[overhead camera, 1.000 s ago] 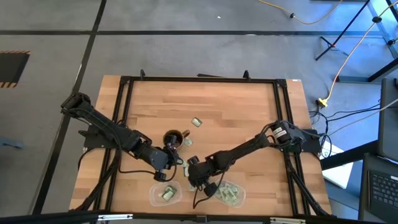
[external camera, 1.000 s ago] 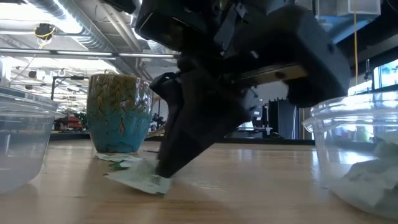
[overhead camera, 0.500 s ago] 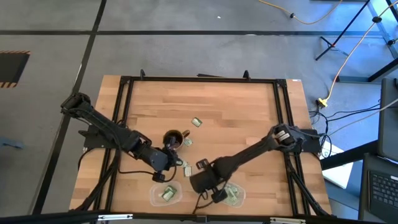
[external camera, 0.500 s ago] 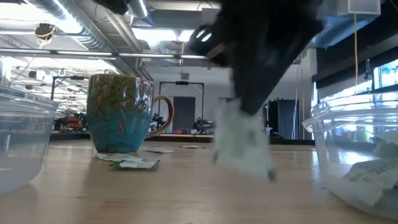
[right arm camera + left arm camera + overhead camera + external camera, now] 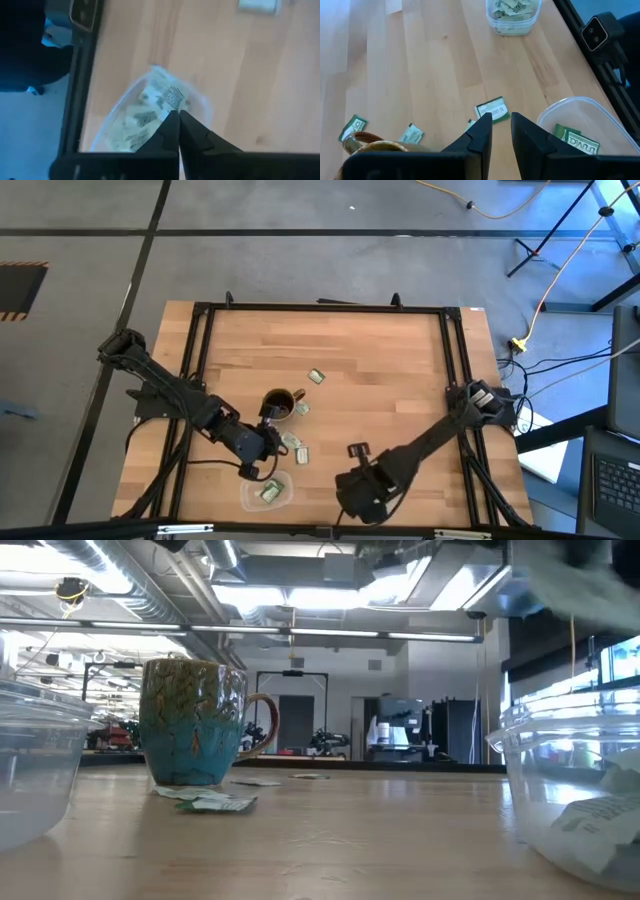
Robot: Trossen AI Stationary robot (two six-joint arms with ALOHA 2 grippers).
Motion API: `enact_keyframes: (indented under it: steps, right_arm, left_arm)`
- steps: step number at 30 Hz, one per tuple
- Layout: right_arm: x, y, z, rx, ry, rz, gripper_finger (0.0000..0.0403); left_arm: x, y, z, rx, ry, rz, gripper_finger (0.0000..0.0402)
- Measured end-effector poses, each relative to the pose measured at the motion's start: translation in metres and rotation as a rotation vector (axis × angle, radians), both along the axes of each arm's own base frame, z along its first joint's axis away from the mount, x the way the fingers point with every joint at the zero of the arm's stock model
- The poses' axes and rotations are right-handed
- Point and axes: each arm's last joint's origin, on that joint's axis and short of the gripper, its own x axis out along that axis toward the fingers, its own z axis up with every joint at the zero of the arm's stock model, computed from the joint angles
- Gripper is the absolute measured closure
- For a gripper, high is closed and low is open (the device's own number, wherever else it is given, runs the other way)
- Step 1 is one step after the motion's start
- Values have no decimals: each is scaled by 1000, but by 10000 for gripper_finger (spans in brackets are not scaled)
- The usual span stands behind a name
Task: Pick and place items into bin
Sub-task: Put the white stevia packet into the right transparent bin, then put the green stevia packet into the left transparent bin
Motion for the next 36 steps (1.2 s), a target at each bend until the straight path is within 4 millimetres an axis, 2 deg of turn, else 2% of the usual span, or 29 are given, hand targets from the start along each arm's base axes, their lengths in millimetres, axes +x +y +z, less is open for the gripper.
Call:
enact_keyframes:
  steps: [8, 14, 19, 23, 31, 36]
  right_arm:
    - [-19, 1, -48, -29, 111, -129, 397]
    - [-23, -3, -63, -50, 130, -138, 392]
    - [-24, -3, -64, -60, 134, -122, 387]
    - [-23, -3, -61, -74, 123, -120, 363]
    - [-18, 2, -41, -60, 85, -89, 300]
    - [-19, -3, -21, -182, 55, -61, 280]
  left_arm:
    - [0, -1, 0, -1, -4, -2, 336]
    - [0, -1, 0, 1, -7, 2, 336]
    - [0, 0, 1, 9, -15, 11, 336]
    - [0, 0, 1, 13, -17, 14, 336]
    - [0, 0, 0, -2, -14, 31, 336]
    - [-1, 1, -1, 8, 2, 31, 336]
